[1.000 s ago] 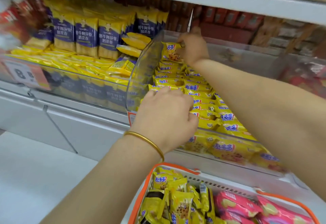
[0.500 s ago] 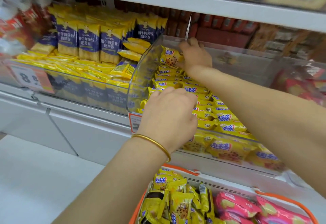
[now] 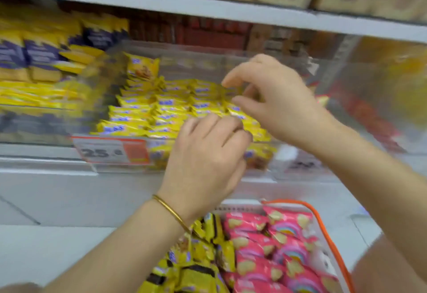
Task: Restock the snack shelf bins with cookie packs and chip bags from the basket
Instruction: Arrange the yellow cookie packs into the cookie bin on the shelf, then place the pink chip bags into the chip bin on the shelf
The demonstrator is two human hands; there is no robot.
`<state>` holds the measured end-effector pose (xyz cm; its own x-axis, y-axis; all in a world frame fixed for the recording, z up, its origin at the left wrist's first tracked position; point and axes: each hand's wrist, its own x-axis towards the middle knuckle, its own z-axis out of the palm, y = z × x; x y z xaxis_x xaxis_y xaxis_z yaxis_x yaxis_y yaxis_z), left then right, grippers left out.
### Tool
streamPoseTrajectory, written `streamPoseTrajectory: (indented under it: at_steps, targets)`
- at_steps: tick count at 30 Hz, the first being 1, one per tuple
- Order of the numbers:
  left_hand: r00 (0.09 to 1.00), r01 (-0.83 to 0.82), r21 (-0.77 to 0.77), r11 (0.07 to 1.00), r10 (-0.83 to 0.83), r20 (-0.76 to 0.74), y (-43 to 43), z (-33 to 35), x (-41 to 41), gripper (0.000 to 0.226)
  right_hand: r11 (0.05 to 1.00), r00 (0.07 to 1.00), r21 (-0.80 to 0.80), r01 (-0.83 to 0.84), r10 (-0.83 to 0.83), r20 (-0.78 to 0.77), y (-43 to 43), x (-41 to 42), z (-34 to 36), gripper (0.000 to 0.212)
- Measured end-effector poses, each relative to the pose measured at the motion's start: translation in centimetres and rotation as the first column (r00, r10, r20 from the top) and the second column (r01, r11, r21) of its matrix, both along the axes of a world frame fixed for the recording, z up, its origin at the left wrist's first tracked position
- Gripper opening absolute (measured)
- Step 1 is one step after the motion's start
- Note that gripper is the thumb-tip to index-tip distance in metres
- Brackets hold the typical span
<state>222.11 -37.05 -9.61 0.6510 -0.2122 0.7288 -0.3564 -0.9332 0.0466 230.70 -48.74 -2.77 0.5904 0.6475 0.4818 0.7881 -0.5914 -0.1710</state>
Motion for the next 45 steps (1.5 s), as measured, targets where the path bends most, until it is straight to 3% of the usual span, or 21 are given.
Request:
streamPoseTrajectory:
  at_steps: [2, 5, 7, 9, 13, 20, 26, 30, 32, 36, 39, 42, 45]
  targets:
    - [0.997, 0.048, 0.015, 0.999, -0.046, -0.064, -1.7, -0.6, -0.2, 0.018, 0.998, 0.997, 0.039, 0.042, -0.039, -0.064, -5.9, -2.1, -0.8, 0.023]
    - [0.966, 0.144, 0.082, 0.986, -0.122, -0.23, -4.3, -2.9, -0.6, 0.018, 0.996, 0.941, -0.018, 0.091, -0.092, -0.326, -12.6, -3.7, -3.5, 0.014]
    - [0.936, 0.203, 0.174, 0.964, -0.139, -0.322, -5.5, -4.8, -0.8, 0.018, 0.965, 0.884, -0.262, 0.028, -0.146, -0.445, -14.7, -3.6, -7.2, 0.015]
    - [0.904, 0.239, 0.22, 0.946, -0.134, -0.406, -6.3, -6.4, -0.8, 0.019, 0.85, 0.835, -0.525, -0.044, -0.257, -0.487, -15.7, -2.6, -11.9, 0.022]
    - [0.829, 0.287, 0.214, 0.934, -0.129, -0.545, -8.4, -8.7, -0.5, 0.022, 0.575, 0.793, -0.807, -0.132, -0.427, -0.434, -16.4, -0.8, -19.9, 0.03]
    - [0.775, 0.338, 0.175, 0.925, -0.168, -0.609, -9.0, -10.6, -0.1, 0.024, 0.496, 0.771, -0.868, 0.013, -0.558, -0.307, -16.0, -0.4, -26.9, 0.034]
    - [0.75, 0.321, 0.12, 0.939, -0.175, -0.637, -8.3, -11.1, 0.1, 0.027, 0.582, 0.79, -0.803, 0.128, -0.549, -0.272, -16.6, 0.3, -25.7, 0.027]
    - [0.738, 0.219, 0.015, 0.976, -0.155, -0.657, -8.5, -11.2, 0.1, 0.022, 0.655, 0.886, -0.736, 0.171, -0.429, -0.176, -16.5, -0.4, -19.6, 0.024]
    - [0.677, 0.17, -0.077, 0.982, -0.173, -0.715, -8.9, -11.0, -0.1, 0.035, 0.724, 0.901, -0.665, 0.184, -0.395, -0.18, -17.4, -1.0, -16.3, 0.021]
    - [0.53, 0.099, -0.295, 0.95, -0.301, -0.793, -10.2, -10.0, -0.6, 0.064, 0.893, 0.825, -0.43, 0.135, -0.342, -0.451, -19.3, -2.3, -11.5, 0.022]
    - [0.456, 0.035, -0.496, 0.867, -0.456, -0.765, -11.2, -8.8, -1.0, 0.062, 0.973, 0.721, -0.175, 0.153, -0.231, -0.653, -19.7, -2.8, -10.1, 0.017]
    - [0.461, -0.032, -0.638, 0.769, -0.555, -0.692, -11.6, -7.2, -1.4, 0.057, 0.976, 0.625, -0.007, 0.218, -0.145, -0.767, -19.7, -3.4, -9.1, 0.008]
    - [0.532, -0.056, -0.663, 0.746, -0.54, -0.652, -11.3, -6.2, -1.5, 0.057, 0.967, 0.632, 0.089, 0.241, -0.087, -0.77, -19.6, -3.9, -7.9, 0.001]
